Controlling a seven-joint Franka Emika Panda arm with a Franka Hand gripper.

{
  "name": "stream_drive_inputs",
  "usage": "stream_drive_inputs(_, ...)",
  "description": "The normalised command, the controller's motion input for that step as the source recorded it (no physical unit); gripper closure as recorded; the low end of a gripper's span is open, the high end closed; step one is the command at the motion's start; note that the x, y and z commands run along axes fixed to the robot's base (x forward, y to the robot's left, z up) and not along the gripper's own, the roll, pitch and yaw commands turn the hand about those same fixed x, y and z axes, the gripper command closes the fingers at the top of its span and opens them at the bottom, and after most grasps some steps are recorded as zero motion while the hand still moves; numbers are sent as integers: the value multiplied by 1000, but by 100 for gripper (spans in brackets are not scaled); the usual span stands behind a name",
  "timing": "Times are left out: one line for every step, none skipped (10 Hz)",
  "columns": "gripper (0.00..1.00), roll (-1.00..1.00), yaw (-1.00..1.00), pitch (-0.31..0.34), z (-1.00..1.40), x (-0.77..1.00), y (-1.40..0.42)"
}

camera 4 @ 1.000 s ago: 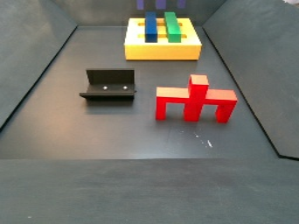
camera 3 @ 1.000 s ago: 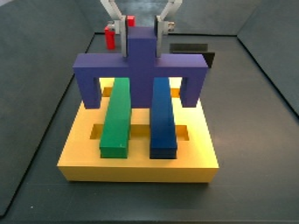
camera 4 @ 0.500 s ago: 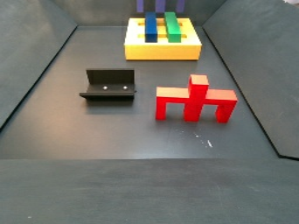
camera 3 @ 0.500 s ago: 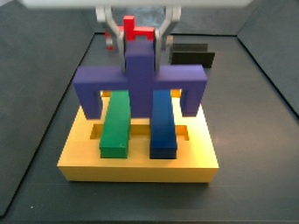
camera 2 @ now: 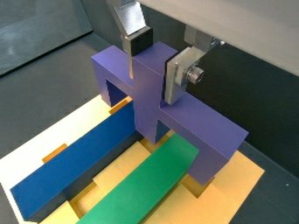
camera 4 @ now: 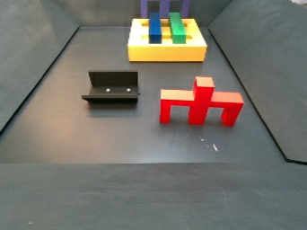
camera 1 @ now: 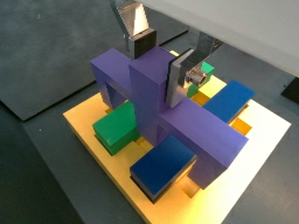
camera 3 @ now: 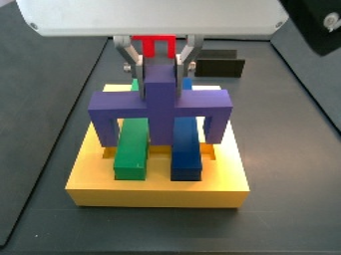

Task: Pick up the purple object. Move up. Place the purple object on the fixture. Regrasp the purple object. Move to above the board. Insert the purple object.
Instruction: Insert the purple object.

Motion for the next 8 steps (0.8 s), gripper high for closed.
stream_drive_inputs(100, -37, 0, 0, -223, 137, 6)
stream_drive_inputs(100, -29, 0, 0, -226, 83, 0)
stream_drive_inputs(100, -43, 0, 0, -211, 77, 0)
stream_drive_inputs(100, -40, 0, 3, 0, 66, 0)
stream_drive_inputs(100, 0, 0, 0, 66, 0, 0)
stream_drive_inputs(100, 4, 0, -3, 157, -91, 0)
stream_drive_inputs(100, 57, 0, -3, 163, -97, 0)
stream_drive_inputs(100, 63, 0, -20, 94, -123, 0)
